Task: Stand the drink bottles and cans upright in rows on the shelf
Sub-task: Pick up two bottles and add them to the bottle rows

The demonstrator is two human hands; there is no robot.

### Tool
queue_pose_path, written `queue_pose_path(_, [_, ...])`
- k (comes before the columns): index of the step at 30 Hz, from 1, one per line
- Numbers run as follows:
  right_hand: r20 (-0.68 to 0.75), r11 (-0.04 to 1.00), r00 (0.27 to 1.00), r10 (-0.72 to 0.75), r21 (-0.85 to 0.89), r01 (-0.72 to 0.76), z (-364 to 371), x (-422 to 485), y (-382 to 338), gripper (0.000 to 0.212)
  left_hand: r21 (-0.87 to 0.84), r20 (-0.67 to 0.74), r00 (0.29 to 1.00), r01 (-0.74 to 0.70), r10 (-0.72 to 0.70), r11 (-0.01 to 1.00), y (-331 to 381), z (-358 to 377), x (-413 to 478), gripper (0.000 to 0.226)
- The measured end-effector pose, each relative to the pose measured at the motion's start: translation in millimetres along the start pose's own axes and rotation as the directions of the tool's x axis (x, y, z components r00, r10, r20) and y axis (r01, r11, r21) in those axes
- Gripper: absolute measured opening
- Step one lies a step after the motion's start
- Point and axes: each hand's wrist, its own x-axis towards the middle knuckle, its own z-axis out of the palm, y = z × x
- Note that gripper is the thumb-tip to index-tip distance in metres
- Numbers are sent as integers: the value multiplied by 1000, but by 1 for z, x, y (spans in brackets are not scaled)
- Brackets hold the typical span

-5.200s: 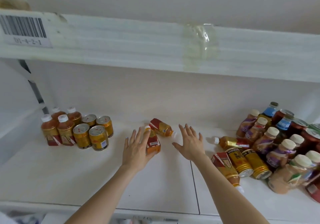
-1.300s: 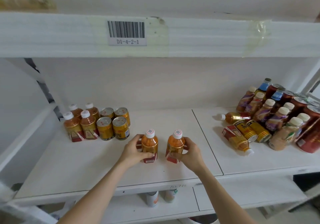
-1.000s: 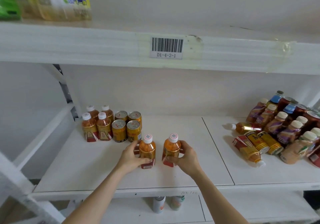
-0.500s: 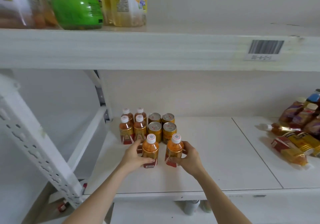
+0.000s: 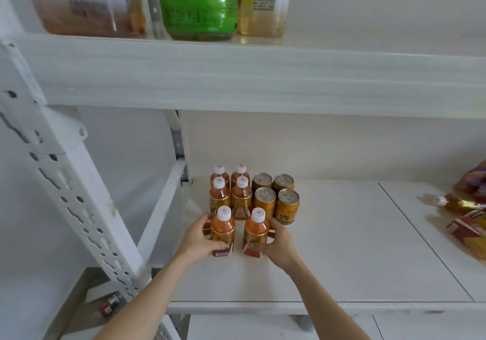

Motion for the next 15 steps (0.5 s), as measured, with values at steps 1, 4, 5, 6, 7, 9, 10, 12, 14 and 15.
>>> queue_pose_path(1, [1, 1000, 1000, 5, -1, -5, 3, 3, -1, 72, -2, -6, 1000, 7, -7, 1000, -3, -3, 1, 76])
queue_pose_path(4, [4, 1000, 1000, 6, 1, -6, 11, 11, -6, 72, -20, -26, 999, 32, -32, 999, -10, -10, 5, 74])
queue_pose_path(5, [9, 1000, 1000, 6, 3, -6, 13, 13, -7, 71, -26, -35, 999, 37, -38, 999, -12, -12, 7, 73])
queue_pose_path(6, [13, 1000, 1000, 3, 7, -3, 15, 16, -9, 69, -30, -42, 998, 39, -40, 999, -13, -13, 9, 74])
queue_pose_path(7, [15, 1000, 1000, -2, 11, 1, 17, 19, -10, 67, -35, -47, 998, 40, -41, 999, -14, -15, 11, 74])
queue_pose_path(9, [7, 1000, 1000, -5, 13, 5, 21, 23, -11, 65, -39, -54, 998, 37, -39, 999, -14, -16, 16, 75])
queue_pose_path(10, [-1, 1000, 1000, -1, 18, 1, 22, 26, -11, 65, -38, -58, 998, 35, -37, 999, -14, -17, 18, 75])
queue_pose_path(12, [-16, 999, 1000, 10, 46, -9, 25, 30, -10, 64, -36, -67, 997, 28, -30, 999, -12, -16, 22, 77])
queue_pose_path(14, [-30, 997, 999, 25, 67, -23, 28, 33, -10, 64, -46, -81, 996, 28, -32, 999, -10, -14, 26, 79])
queue_pose_path(15, [-37, 997, 999, 32, 74, -29, 29, 34, -9, 63, -56, -89, 995, 41, -46, 998, -9, -13, 28, 79])
